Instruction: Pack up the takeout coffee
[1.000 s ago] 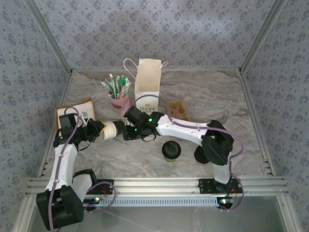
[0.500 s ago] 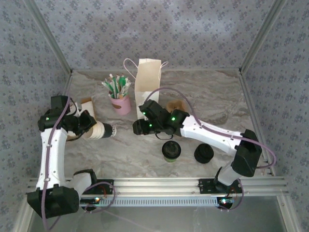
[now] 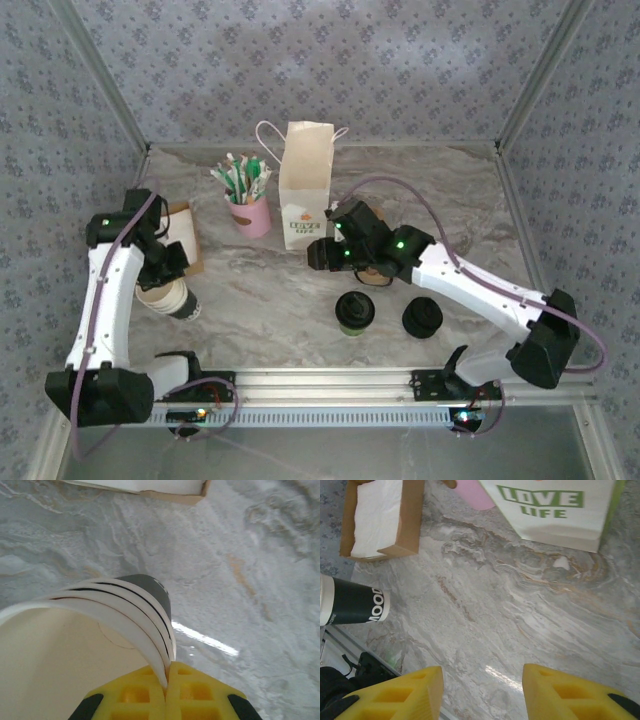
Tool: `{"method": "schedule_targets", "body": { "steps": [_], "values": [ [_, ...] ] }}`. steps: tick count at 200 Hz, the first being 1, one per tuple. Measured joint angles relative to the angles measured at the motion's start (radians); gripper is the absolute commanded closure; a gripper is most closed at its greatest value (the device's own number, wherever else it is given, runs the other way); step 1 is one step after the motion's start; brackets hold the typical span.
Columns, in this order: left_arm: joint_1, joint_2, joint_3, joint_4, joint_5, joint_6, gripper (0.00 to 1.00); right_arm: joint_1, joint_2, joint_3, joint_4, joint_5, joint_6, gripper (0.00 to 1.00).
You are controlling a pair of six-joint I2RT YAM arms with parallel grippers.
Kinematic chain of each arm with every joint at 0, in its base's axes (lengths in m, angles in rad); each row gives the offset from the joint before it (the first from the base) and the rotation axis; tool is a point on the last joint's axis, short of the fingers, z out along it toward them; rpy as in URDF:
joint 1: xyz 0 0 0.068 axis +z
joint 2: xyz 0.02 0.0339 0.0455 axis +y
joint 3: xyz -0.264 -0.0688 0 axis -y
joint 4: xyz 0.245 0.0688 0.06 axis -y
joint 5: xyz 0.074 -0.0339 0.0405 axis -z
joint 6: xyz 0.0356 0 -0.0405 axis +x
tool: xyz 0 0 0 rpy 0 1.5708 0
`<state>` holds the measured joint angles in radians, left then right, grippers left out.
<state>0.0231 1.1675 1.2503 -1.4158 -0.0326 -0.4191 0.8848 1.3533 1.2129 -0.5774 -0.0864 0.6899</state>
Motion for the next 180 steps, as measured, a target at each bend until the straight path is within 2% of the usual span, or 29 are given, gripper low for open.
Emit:
{"method": "schedule_targets", "body": {
  "steps": [35, 43, 71, 118, 142, 180],
  "values": [
    [-0.02, 0.051, -0.019, 0.016, -0.064, -0.001, 1.0, -0.038, -0.049, -0.055, -0.031, -0.007, 0.0, 0.52],
    [-0.019, 0.052, -0.029, 0.022, -0.071, -0.001, 0.97, -0.046, -0.056, -0.063, -0.037, -0.007, 0.0, 0.51],
    [-0.02, 0.052, -0.056, 0.037, -0.073, -0.011, 0.79, -0.071, -0.073, -0.076, -0.056, -0.007, -0.002, 0.5],
    [-0.019, 0.051, -0.059, 0.05, -0.067, -0.011, 0.63, -0.096, -0.1, -0.077, -0.087, -0.007, -0.003, 0.49],
    [-0.019, 0.039, -0.056, 0.048, -0.053, -0.006, 0.49, -0.112, -0.114, -0.078, -0.106, -0.006, -0.004, 0.48],
    [-0.026, -0.002, 0.092, 0.024, 0.022, -0.013, 0.23, -0.171, -0.161, -0.077, -0.148, -0.011, -0.024, 0.46]
  ]
}}
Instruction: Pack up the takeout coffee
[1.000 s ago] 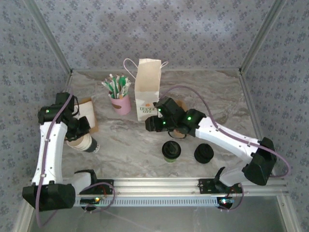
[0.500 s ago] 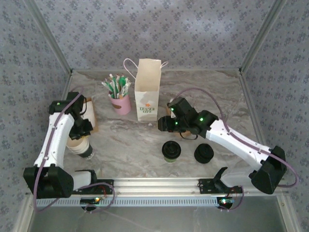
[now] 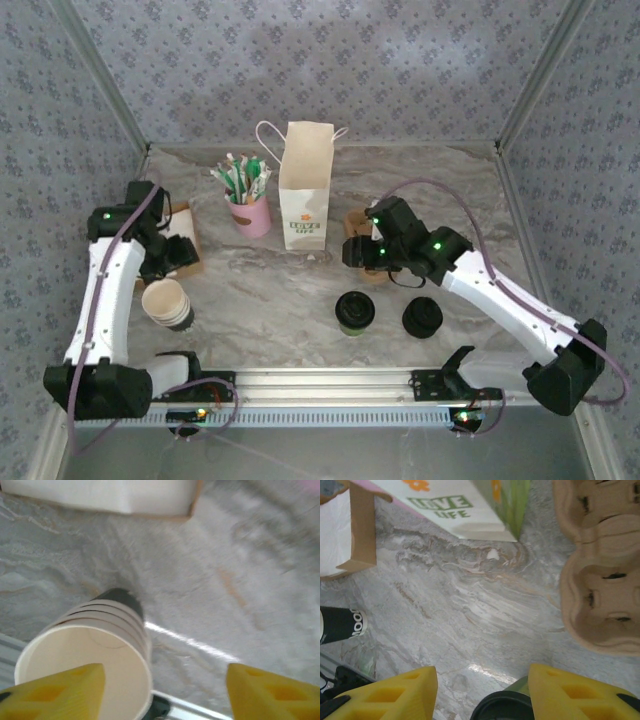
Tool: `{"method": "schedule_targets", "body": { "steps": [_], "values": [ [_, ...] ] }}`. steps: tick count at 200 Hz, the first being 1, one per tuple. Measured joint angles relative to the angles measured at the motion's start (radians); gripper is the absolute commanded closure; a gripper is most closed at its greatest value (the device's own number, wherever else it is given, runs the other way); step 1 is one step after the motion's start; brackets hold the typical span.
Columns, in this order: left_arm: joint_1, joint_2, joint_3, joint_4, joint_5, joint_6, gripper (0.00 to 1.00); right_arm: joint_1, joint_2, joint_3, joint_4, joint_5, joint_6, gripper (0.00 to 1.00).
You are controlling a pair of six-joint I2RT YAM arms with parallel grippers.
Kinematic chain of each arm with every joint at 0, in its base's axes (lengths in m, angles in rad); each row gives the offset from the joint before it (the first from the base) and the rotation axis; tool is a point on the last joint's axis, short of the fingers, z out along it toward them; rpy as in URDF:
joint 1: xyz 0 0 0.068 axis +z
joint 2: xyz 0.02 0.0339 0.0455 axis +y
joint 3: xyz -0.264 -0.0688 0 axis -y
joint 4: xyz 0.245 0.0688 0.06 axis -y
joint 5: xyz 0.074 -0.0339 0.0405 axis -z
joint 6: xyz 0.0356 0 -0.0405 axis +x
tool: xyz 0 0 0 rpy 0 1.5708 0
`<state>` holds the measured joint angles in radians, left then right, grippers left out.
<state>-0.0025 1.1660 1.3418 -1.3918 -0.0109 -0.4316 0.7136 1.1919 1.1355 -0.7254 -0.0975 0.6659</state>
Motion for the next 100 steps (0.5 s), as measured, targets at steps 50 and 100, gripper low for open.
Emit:
{"method": "schedule_targets", "body": {
  "steps": [50, 100],
  "values": [
    [-0.174, -0.025, 0.23, 0.035, 0.099, -0.043, 0.07, -0.165, 0.007, 0.011, -0.048, -0.038, -0.082, 0.47],
    [-0.34, 0.047, 0.219, 0.172, 0.113, -0.093, 0.02, -0.255, 0.18, 0.11, -0.08, -0.051, -0.211, 0.47]
  ]
}}
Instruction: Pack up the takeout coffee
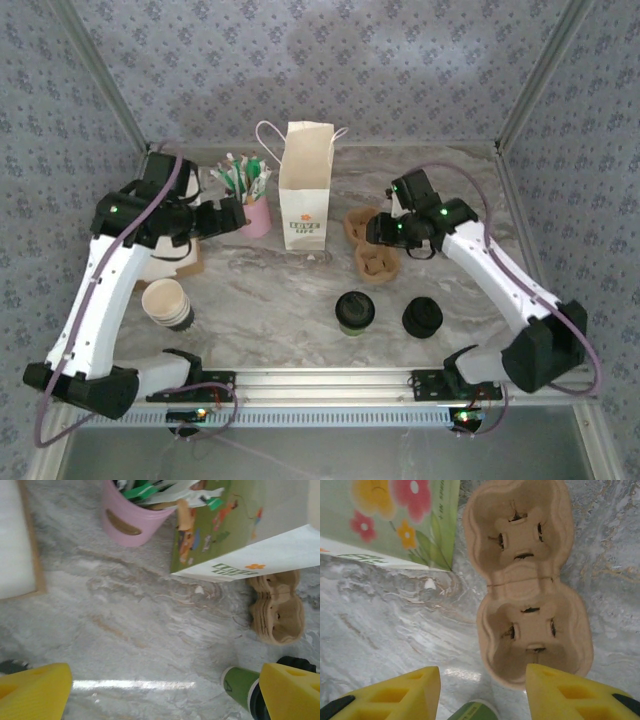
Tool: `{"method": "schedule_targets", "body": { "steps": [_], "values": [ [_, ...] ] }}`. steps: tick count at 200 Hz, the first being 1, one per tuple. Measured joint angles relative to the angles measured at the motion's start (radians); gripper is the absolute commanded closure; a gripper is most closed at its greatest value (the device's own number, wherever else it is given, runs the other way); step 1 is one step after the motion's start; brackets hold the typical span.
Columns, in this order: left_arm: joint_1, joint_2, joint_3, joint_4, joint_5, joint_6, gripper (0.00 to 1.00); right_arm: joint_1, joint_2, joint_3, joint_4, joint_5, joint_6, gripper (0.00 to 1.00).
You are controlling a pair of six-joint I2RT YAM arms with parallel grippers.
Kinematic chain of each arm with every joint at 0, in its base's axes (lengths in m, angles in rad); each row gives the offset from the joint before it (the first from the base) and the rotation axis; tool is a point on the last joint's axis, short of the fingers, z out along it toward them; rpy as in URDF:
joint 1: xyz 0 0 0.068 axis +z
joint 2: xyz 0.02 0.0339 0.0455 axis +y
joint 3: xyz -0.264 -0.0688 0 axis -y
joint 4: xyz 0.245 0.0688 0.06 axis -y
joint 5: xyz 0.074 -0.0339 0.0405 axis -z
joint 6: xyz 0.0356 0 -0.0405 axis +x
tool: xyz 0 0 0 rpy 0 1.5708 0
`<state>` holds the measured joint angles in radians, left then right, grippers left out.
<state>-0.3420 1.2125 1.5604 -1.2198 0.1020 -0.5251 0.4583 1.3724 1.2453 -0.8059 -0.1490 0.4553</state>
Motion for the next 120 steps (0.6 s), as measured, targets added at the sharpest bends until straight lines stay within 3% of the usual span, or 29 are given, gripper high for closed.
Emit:
{"method": "schedule_targets", "body": {
  "steps": [120],
  "values": [
    [-0.352, 0.015, -0.531, 0.583, 0.033, -0.178, 0.0, -0.007, 0.338, 0.132, -0.032, 0.061, -0.18, 0.43]
  ]
}}
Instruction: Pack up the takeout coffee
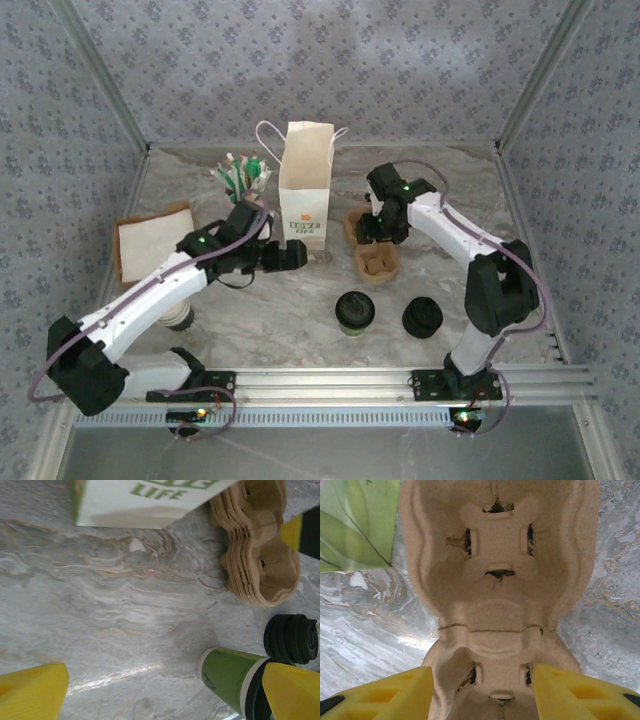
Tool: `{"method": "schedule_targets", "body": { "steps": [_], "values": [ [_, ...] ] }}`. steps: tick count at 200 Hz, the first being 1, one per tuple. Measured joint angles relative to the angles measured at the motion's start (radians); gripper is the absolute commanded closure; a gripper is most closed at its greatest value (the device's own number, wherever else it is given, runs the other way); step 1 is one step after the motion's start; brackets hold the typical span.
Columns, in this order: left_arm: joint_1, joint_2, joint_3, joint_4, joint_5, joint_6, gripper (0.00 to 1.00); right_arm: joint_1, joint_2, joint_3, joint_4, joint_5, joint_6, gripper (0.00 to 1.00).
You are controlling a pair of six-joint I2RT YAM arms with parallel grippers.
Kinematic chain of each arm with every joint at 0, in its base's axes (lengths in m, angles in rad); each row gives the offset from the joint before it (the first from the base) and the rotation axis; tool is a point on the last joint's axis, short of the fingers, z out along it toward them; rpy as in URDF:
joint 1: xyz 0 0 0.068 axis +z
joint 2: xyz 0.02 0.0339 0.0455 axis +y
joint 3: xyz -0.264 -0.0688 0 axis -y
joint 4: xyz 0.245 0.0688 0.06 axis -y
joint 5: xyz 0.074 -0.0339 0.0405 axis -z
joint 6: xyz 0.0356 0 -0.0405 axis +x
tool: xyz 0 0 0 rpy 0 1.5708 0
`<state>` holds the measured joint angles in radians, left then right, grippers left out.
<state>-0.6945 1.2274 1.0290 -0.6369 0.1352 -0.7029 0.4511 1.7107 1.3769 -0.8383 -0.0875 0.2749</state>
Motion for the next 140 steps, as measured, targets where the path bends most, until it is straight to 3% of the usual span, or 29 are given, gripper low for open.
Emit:
{"method": "schedule_targets", "body": {
  "steps": [34, 72, 140],
  "values": [
    [-0.06, 0.08, -0.015, 0.124, -0.043, -0.026, 0.01, 0.0, 0.033, 0.017, 0.003, 0.018, -0.016, 0.44],
    [-0.093, 0.159, -0.014, 0.182, -0.069, -0.032, 0.01, 0.0, 0.084, 0.058, 0.004, 0.034, -0.042, 0.54],
    [-0.107, 0.197, 0.009, 0.195, -0.085, -0.032, 0.01, 0.001, 0.105, 0.068, -0.002, 0.074, -0.049, 0.53]
  ]
}}
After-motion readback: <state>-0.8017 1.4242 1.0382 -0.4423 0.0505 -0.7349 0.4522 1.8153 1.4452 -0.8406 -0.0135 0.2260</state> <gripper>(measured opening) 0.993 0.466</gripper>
